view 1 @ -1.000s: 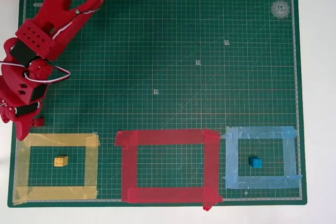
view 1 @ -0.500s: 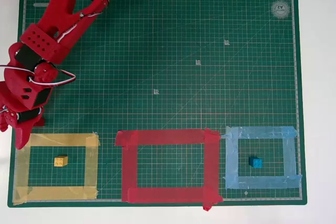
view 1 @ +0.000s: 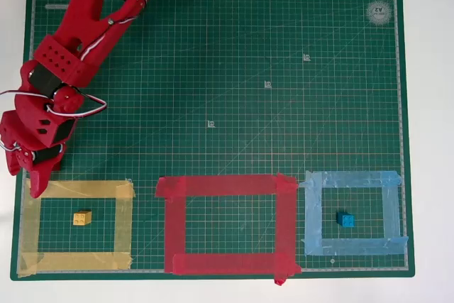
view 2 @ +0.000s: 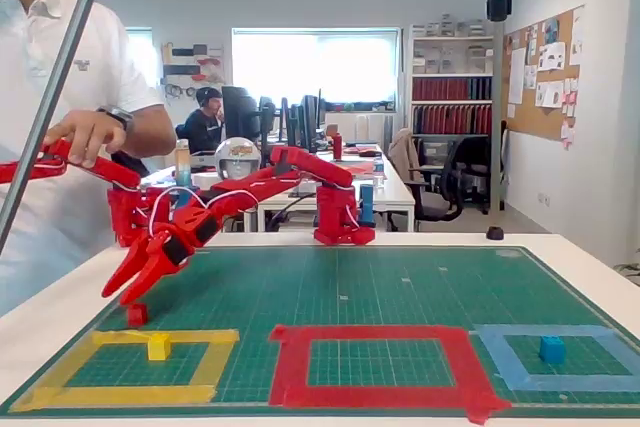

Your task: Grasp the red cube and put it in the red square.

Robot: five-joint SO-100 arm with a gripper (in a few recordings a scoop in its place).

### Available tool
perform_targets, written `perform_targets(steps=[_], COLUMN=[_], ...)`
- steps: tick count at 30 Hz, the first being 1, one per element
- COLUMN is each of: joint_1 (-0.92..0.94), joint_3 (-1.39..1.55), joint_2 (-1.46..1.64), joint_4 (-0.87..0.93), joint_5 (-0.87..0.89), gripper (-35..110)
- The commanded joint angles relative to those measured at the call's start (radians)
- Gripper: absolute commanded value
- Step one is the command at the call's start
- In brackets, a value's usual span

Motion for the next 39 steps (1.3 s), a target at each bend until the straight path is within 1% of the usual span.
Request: perform_targets(steps=[1,6,15,17,21,22,27,29,34,36,39], joint_1=[-0.014,-0.023,-0.011,-0.002,0.008,0.009,0.006,0.003,0.002,0.003,0.009], joint_3=[0.008,0.12,0.238,0.287,0.434,0.482,0.876,0.986,1.106,1.106,1.104], joint_2=[0.147,0.244,0.356,0.383,0.443,0.469,0.715,0.784,0.759,0.73,0.666], joint_4=[-0.04,-0.135,-0.164,-0.233,-0.428,-0.449,-0.581,-0.618,-0.831,-0.847,-0.933], joint_5=[-0.034,-0.034,-0.034,-0.034,-0.037,-0.041,-0.044,-0.046,-0.049,-0.054,-0.057], gripper=[25,25,25,25,25,25,26,26,26,26,26])
